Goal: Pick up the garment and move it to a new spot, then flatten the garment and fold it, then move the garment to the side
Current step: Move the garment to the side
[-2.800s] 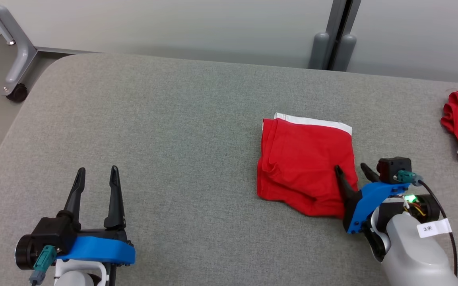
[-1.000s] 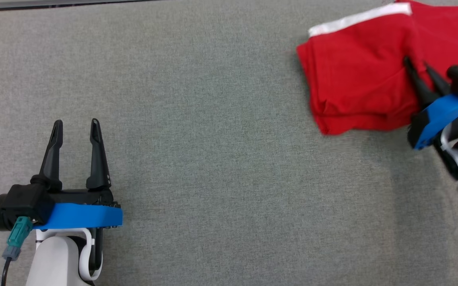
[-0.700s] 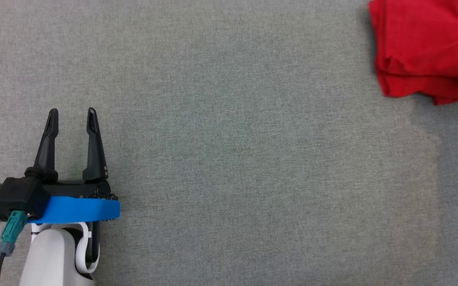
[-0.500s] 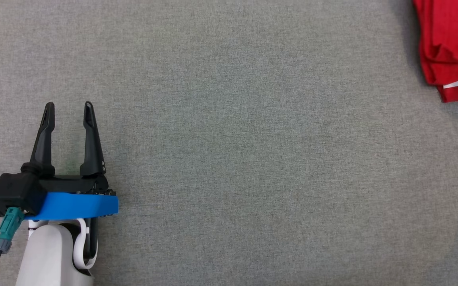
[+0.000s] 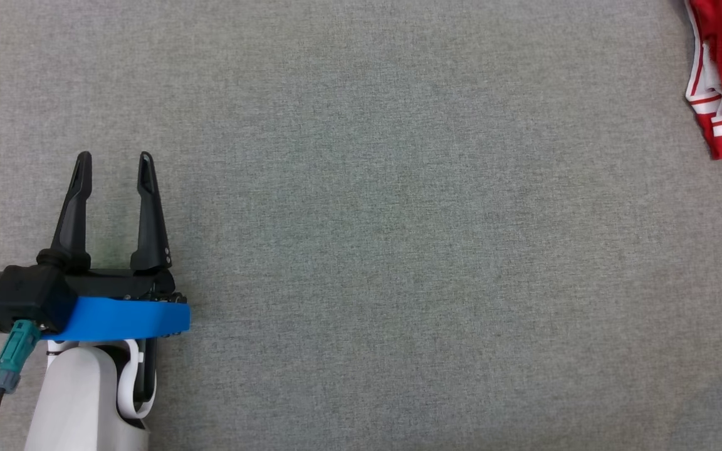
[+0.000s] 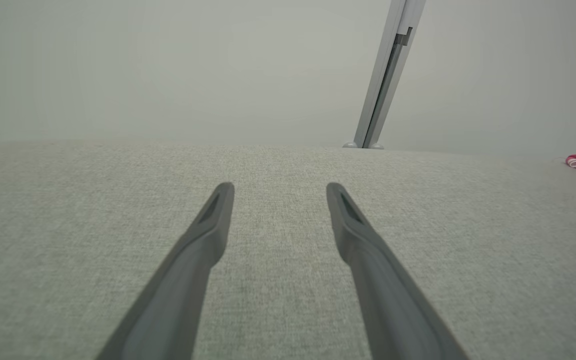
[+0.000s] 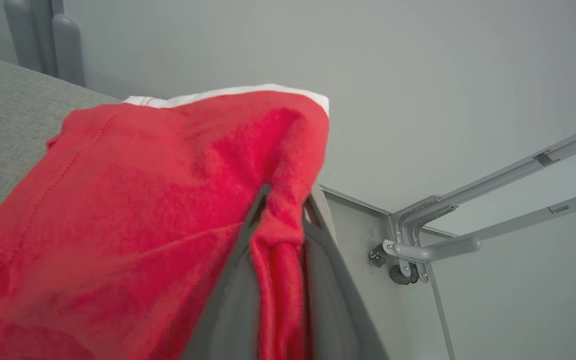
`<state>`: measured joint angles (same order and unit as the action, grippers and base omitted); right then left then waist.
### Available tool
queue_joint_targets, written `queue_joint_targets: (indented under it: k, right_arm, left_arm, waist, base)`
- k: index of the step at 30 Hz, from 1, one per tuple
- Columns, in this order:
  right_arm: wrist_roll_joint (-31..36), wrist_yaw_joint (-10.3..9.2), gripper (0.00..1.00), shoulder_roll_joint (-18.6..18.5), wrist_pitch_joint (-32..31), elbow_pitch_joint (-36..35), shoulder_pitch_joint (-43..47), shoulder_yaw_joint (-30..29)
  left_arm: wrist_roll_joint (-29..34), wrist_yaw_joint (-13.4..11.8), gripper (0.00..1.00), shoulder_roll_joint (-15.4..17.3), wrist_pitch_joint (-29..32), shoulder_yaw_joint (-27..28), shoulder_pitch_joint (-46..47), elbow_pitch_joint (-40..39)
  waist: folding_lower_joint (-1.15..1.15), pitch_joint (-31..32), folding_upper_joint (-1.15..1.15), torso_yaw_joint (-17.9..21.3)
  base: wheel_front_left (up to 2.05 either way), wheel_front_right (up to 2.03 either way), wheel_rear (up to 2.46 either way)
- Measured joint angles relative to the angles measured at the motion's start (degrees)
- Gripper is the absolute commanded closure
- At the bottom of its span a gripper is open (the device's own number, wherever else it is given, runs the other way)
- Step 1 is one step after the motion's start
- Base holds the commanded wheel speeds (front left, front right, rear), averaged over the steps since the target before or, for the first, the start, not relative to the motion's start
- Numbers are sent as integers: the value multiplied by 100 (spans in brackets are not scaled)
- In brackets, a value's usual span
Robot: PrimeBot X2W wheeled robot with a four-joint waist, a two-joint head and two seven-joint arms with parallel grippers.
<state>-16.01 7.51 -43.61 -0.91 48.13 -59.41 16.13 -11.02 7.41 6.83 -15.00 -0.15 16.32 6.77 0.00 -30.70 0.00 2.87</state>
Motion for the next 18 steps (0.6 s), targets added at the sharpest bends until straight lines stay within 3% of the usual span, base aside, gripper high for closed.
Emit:
queue_joint_targets:
  k: [1,10,18]
  right_arm:
    - [45,0,0,31,2,44,-19,-29]
    - [680,-1,0,364,475,105,-48,-310]
    - [790,-1,0,1101,1031,-99,120,-232]
  left_arm:
    - [0,0,0,-1,0,-1,1,4]
    - [-8,0,0,-51,0,132,-86,131]
    - [14,0,0,-166,0,277,-456,260]
  waist:
    - [0,5,0,-7]
    - [0,383,0,-72]
    - [-1,1069,0,-155]
  base:
    - [0,0,0]
    - [0,0,0]
    - [0,0,0]
